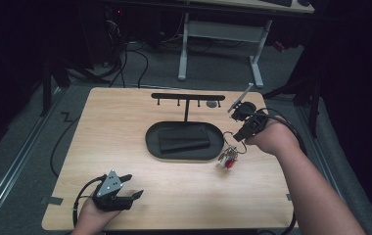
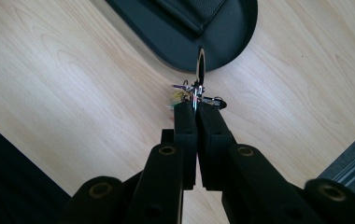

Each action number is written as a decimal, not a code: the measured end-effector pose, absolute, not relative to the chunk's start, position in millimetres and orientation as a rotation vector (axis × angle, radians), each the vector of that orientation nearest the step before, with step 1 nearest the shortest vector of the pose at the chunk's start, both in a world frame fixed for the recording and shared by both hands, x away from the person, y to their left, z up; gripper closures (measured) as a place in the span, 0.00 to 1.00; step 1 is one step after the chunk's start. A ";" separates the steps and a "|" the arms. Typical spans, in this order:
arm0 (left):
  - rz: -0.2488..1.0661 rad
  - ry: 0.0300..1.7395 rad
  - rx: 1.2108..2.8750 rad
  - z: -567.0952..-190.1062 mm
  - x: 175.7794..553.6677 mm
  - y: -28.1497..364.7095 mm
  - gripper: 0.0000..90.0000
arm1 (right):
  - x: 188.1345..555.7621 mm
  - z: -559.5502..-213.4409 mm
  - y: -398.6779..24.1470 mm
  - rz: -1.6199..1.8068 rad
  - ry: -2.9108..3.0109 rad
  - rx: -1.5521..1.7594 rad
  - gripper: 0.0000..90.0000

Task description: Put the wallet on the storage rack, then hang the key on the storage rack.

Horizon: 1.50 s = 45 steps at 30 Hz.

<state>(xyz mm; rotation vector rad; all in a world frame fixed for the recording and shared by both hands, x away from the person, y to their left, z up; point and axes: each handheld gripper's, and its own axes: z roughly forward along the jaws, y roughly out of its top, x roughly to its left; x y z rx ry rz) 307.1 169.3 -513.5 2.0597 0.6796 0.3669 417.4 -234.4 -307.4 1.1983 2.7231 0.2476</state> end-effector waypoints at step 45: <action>0.344 0.689 2.068 -517.4 308.3 173.5 0.36 | 506.3 -294.4 -213.2 0.326 2.658 1.230 0.98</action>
